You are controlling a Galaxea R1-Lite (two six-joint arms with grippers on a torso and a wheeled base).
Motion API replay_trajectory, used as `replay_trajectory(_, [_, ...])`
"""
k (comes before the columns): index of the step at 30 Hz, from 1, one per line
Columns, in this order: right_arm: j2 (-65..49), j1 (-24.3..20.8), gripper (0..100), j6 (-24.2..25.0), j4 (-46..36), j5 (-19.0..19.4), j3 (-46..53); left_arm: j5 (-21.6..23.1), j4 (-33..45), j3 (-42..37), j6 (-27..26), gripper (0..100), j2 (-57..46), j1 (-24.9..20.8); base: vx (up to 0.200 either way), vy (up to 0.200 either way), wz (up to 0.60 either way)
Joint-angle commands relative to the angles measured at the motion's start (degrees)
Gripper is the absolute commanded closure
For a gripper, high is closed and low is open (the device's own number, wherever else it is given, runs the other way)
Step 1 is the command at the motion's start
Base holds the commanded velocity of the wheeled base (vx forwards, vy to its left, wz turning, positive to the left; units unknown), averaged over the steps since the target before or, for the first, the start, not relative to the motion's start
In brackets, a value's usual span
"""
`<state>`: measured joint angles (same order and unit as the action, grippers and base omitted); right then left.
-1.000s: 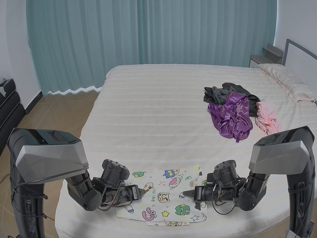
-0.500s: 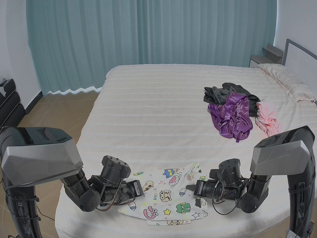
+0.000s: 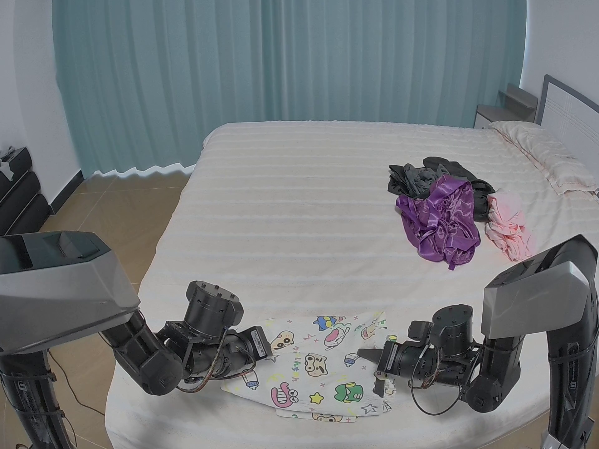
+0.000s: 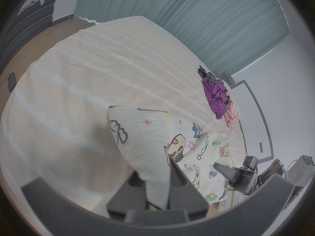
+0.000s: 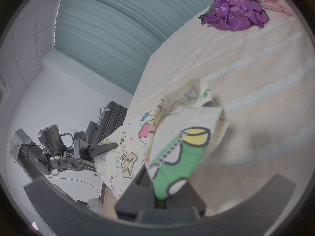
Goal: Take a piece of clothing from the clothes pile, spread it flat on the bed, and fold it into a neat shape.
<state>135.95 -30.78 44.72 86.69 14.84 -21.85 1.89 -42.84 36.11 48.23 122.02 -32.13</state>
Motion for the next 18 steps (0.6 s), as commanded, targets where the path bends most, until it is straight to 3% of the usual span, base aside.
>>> replay_trajectory(1, [-0.2,0.4,100,0.0,0.1,0.0,0.2,-0.4,-0.1,0.1,0.0,100,-0.6,-0.2,0.0,-0.2,0.0])
replay_trajectory(18, [-2.4,2.1,100,0.1,0.3,0.1,1.3,-0.7,-0.1,-0.6,0.1,100,-2.1,-1.4,0.0,-0.2,0.0])
